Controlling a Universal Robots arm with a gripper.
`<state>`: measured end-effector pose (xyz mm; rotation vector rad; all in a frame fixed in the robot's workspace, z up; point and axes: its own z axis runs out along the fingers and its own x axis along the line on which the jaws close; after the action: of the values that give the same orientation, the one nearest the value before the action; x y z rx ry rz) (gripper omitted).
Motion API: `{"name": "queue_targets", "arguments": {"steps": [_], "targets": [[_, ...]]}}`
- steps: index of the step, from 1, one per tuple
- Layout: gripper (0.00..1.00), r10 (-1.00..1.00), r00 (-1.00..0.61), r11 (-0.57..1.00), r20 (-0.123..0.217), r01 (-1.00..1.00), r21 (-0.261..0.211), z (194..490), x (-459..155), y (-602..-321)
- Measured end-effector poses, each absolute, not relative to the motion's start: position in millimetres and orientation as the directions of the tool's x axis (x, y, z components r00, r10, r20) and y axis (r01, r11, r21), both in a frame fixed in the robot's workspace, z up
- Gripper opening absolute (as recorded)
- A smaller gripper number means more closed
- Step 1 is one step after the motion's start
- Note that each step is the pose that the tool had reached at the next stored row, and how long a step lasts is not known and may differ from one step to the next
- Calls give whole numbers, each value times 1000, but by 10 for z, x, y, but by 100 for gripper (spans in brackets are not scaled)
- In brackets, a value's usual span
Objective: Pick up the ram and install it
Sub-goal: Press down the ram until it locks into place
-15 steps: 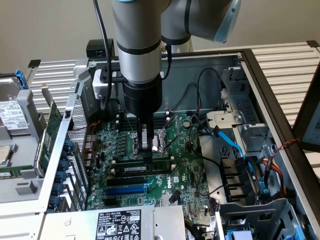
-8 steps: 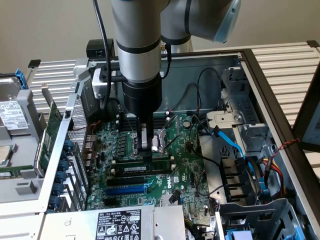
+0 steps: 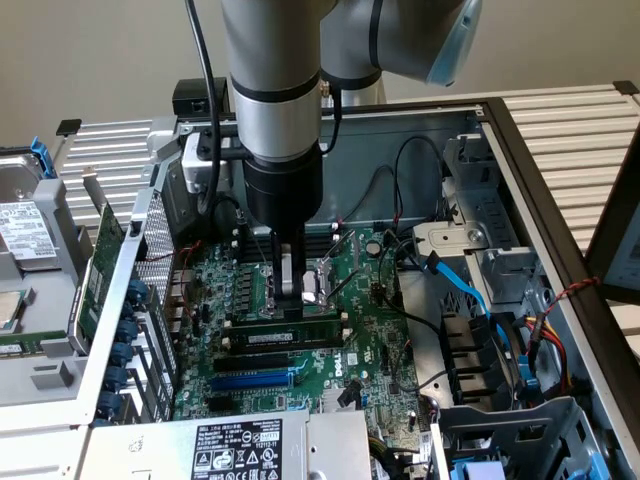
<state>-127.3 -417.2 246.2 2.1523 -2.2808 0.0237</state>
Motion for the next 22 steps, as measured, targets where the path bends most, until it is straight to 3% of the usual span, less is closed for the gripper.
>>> {"name": "queue_targets", "arguments": {"steps": [2, 4, 15, 22], "targets": [[20, -998, -58, 58, 14, -998, -5, 2469, -1285, -4172], [11, -998, -58, 58, 14, -998, -4, 2470, -1298, -4172], [11, -998, -58, 58, 17, -998, -3, 2459, -1333, -4173], [11, -998, -57, 57, 41, -998, -2, 2427, -1333, -4104]]}}
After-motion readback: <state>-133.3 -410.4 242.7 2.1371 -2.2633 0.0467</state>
